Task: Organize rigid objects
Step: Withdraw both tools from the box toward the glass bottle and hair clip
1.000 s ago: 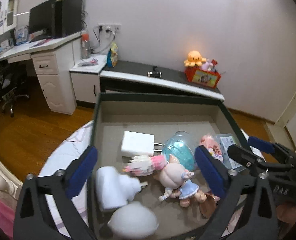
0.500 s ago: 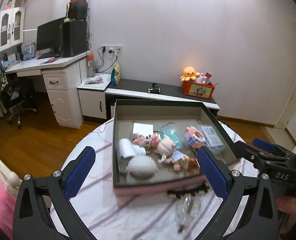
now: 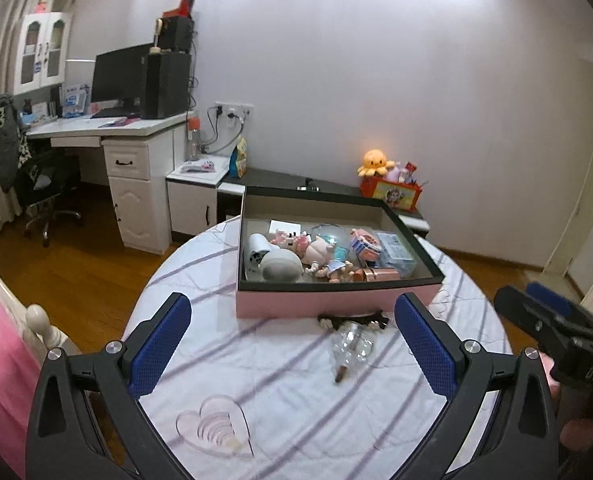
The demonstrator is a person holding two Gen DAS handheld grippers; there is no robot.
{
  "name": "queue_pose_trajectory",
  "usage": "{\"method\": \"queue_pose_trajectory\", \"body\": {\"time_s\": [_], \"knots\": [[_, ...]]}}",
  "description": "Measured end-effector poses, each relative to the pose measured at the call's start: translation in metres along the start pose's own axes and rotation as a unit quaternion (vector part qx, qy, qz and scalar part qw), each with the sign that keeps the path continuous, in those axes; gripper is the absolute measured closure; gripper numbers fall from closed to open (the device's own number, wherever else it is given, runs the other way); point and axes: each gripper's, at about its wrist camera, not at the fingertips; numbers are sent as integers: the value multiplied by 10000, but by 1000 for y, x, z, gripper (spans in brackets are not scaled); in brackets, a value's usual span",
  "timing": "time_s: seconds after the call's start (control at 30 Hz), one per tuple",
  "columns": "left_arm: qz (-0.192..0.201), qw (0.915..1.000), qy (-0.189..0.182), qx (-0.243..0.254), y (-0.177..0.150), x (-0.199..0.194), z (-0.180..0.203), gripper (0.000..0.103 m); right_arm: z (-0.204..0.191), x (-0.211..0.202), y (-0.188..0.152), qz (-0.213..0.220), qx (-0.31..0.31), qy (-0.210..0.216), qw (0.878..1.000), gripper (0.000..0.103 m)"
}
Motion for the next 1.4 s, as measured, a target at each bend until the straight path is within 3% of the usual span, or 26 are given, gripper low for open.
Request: {"method": "queue_pose_trajectory", "body": {"time_s": [0.13, 0.43, 0.97, 1.2, 1.4], "knots": [[237, 9997, 60, 40, -20, -19, -2, 0, -13, -26, -22, 105, -72, -150, 9998, 0], [270, 9996, 110, -9, -41, -44, -11, 0, -25, -47, -43, 144, -189, -179, 9996, 0], [71, 9999, 92, 69, -53, -32, -6, 0, -16, -39, -52, -38, -46, -193, 9998, 0], [-139, 9996, 85, 251, -54, -8, 6, 0, -6, -30, -52, -79, -8, -252, 9997, 0], [-687, 9962, -16, 529, -63, 47, 29, 0, 19, -11, -56, -238, 204, -394, 9987, 0]]}}
Point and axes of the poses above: each gripper's, at about its wrist camera, not at the fingertips, and x roughly the way its jaws point, z to its right, y to its top, and after that the axes turned 10 degrees about -x, right-handed
